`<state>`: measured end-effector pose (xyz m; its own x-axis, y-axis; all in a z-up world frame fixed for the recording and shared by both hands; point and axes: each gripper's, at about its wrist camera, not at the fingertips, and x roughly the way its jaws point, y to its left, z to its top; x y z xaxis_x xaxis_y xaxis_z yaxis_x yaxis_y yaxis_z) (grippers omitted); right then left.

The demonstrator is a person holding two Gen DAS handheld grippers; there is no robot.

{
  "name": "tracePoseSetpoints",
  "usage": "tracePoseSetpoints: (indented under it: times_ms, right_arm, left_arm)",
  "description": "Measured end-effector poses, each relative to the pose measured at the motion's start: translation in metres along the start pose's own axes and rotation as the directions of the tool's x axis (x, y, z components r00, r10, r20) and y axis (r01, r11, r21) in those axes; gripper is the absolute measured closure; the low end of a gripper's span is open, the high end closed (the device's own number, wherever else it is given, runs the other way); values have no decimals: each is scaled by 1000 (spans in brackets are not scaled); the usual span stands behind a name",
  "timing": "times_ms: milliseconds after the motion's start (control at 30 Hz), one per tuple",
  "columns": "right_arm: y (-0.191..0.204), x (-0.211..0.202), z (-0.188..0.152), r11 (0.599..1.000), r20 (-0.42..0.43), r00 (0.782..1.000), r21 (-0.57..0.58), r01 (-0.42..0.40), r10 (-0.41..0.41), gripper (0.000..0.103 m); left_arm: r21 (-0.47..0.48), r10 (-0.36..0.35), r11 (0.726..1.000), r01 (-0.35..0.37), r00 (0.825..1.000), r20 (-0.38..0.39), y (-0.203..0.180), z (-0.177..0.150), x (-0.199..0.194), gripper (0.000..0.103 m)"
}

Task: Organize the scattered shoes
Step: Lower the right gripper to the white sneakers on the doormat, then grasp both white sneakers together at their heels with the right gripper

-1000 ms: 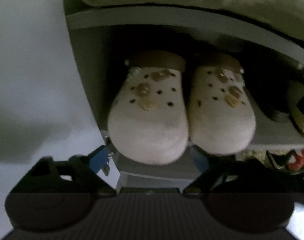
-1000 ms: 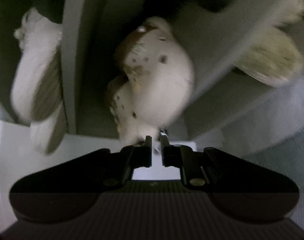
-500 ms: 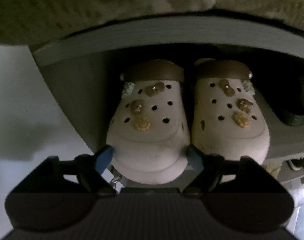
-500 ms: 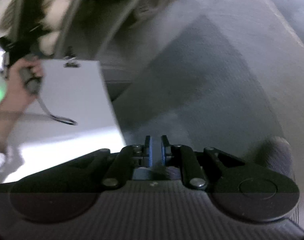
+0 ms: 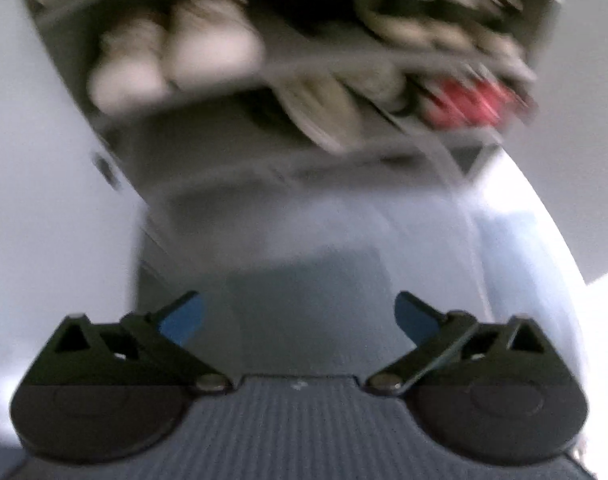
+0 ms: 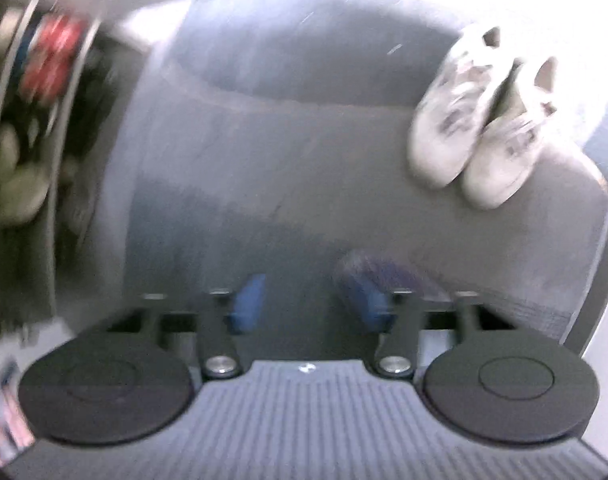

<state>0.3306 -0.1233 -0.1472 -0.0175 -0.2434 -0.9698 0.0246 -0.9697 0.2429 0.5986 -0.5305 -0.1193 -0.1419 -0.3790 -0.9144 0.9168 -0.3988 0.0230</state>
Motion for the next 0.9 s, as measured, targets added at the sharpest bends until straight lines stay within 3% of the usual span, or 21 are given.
tracePoseSetpoints:
  times_ms: [67,100,200,267,300,333,467,567,633,733,833,900]
  right_arm:
    - [-48,22,48,990,66,998,144,8,-17,24]
    - [-58,27,56,985,81,996,172,11,-25,24]
    - [-139,82,130,921,163,977,383,69,-141,24]
    - [-168,101,150,889,156,968,444,110,-198,24]
    - [-181,111,161,873,147,964,471,127,-219,24]
    - [-193,121,171,861,140,961,488,142,-238,24]
    - [-205,154,183,887,144,956,428,173,-256,24]
    - [-215,188,182,874,103,967,459,161,-233,23]
    - [-218,212,181,874,55,971,450,183,-232,23]
    - [-210,211,177,880,89,949,409,242,-303,36]
    - [-203,202,168,891,123,939,374,257,-322,71]
    - [-199,195,165,903,124,940,343,259,-317,74]
  left_arm:
    - [60,-6,998,8,999,-40,-40,-53,14,0]
    - [86,-10,996,15,998,-62,-59,-78,21,0]
    - [160,-42,985,66,988,-149,-107,-127,48,2]
    - [265,9,964,32,988,-151,-137,-144,54,2]
    - [341,42,940,9,989,-141,-159,-154,56,2]
    - [367,23,930,31,990,-142,-170,-156,56,2]
    - [446,-9,893,60,993,-116,-201,-153,53,2]
    - [424,-40,903,69,996,-77,-207,-137,54,1]
    - [424,-4,906,14,1000,-24,-206,-127,59,1]
    - [426,45,903,-44,999,7,-199,-111,70,1]
    - [361,51,932,-38,998,-28,-189,-98,77,1]
    - [348,55,936,-50,998,-6,-186,-94,74,1]
